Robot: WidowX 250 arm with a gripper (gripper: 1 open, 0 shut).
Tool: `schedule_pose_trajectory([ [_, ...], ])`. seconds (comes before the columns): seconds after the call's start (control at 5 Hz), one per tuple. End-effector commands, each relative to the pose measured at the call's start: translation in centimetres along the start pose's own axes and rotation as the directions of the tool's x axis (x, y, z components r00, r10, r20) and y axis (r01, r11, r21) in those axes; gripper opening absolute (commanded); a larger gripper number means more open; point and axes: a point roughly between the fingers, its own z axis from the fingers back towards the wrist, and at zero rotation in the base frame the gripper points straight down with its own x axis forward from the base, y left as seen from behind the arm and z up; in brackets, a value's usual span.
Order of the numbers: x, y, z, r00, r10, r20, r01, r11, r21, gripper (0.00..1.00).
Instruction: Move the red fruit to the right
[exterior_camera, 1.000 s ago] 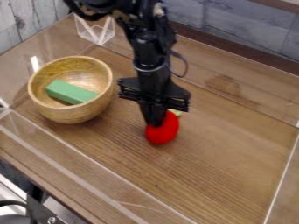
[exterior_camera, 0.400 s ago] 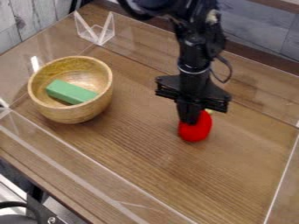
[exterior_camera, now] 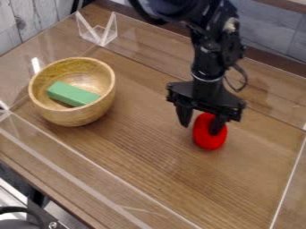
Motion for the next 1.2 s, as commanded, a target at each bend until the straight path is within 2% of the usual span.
schedule_pose_trajectory([
  [0.0,0.4,-0.8,0.5,0.999,-0.007,0.05,0.007,1.0,-0.002,0.0],
  [0.2,0.0,-0.6,1.8,0.997,-0.051,0.065,0.051,0.999,0.009,0.0],
  [0.4,-0.3,-0.4,2.7,0.994,-0.09,0.067,0.089,0.996,0.018,1.0],
  [0.6,-0.2,-0.4,3.5,0.99,-0.121,0.077,0.12,0.993,0.02,0.0],
  [0.8,0.7,-0.8,3.1,0.992,-0.089,0.088,0.087,0.996,0.032,0.0],
  [1.0,1.2,-0.8,2.6,0.994,-0.067,0.083,0.064,0.997,0.044,0.0],
])
